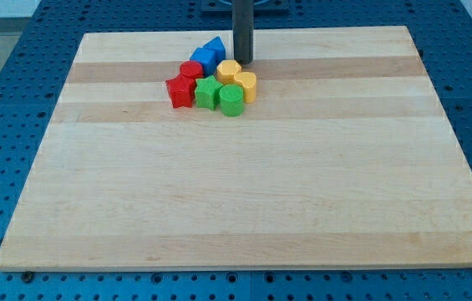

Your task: Separate the blue cube and red blocks from a group of blocks

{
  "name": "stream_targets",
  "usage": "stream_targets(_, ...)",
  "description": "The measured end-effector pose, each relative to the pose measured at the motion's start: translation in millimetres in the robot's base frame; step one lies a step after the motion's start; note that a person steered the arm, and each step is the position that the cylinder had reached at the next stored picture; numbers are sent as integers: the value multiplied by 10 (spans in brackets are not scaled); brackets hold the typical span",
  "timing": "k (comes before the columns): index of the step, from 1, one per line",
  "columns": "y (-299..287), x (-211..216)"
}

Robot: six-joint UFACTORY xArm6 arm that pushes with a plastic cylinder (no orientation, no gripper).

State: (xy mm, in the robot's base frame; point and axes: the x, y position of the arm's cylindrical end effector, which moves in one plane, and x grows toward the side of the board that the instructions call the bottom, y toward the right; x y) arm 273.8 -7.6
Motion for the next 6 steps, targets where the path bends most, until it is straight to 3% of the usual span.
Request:
stream_targets(3,-88,208)
stream_targets(6,-697,127)
